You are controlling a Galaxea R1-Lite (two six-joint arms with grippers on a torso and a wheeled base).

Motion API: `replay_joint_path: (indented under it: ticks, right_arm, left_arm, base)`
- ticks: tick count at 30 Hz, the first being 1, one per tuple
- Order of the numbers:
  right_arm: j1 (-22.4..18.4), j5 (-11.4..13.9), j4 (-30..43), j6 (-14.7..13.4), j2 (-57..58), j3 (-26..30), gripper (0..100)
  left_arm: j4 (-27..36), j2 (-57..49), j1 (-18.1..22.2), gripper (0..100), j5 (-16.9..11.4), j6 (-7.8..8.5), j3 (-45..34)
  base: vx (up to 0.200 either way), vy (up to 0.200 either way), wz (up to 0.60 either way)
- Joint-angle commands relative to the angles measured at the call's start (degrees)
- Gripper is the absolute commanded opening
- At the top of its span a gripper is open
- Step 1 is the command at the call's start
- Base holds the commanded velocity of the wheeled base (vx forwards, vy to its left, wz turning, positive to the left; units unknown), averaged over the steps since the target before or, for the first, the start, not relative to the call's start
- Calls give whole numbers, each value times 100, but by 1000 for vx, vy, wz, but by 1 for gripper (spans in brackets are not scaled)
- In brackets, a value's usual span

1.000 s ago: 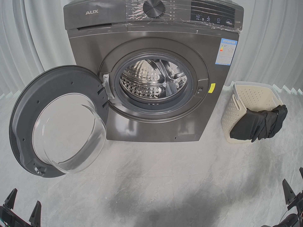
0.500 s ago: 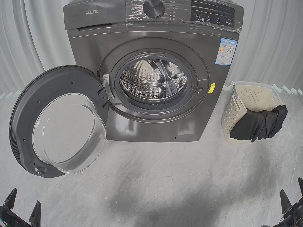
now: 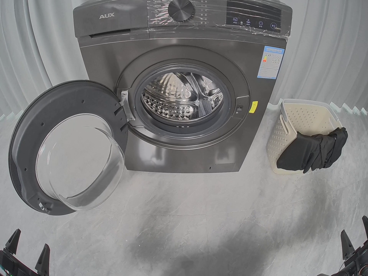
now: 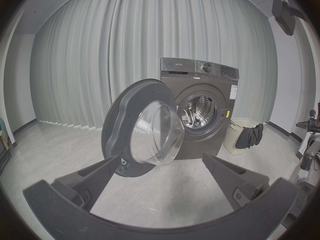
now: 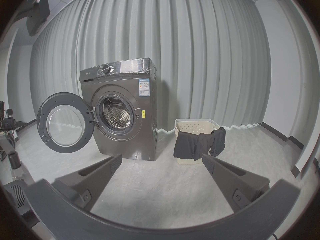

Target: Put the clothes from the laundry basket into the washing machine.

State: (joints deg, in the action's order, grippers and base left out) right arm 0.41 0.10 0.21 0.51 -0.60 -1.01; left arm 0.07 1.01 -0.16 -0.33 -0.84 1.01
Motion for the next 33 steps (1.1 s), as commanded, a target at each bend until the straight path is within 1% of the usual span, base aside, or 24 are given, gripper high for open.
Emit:
replay_joint_path:
  ticks: [1, 2, 4, 8, 11, 13, 23, 33]
  right_arm:
    - [2, -1, -3, 2, 60, 101, 100]
    - [2, -1, -3, 10, 60, 101, 100]
    - [2, -1, -3, 2, 60, 101, 100]
    - [2, -10, -3, 2, 60, 101, 100]
    - [2, -1, -3, 10, 60, 101, 100]
    - [2, -1, -3, 2, 60, 101, 100]
    - [2, -1, -3, 2, 60, 101, 100]
    - [2, -1, -3, 2, 60, 101, 100]
  left_arm:
    - [1, -101, -2, 100, -2, -4, -92]
    - [1, -101, -2, 100, -2, 5, -92]
    - [1, -101, -2, 100, -2, 14, -101]
    - [1, -101, -2, 100, -2, -30, -92]
    - [1, -101, -2, 100, 7, -30, -92]
    - [10, -101, -2, 100, 7, -65, -92]
    - [10, -101, -2, 100, 7, -48, -92]
    - [1, -101, -2, 100, -2, -30, -92]
  base:
    - [0, -200, 0]
    - [0, -200, 0]
    - [0, 0, 0]
    - [0, 0, 0]
    - [0, 0, 0]
    - [200, 0, 0]
    - [200, 0, 0]
    - [0, 0, 0]
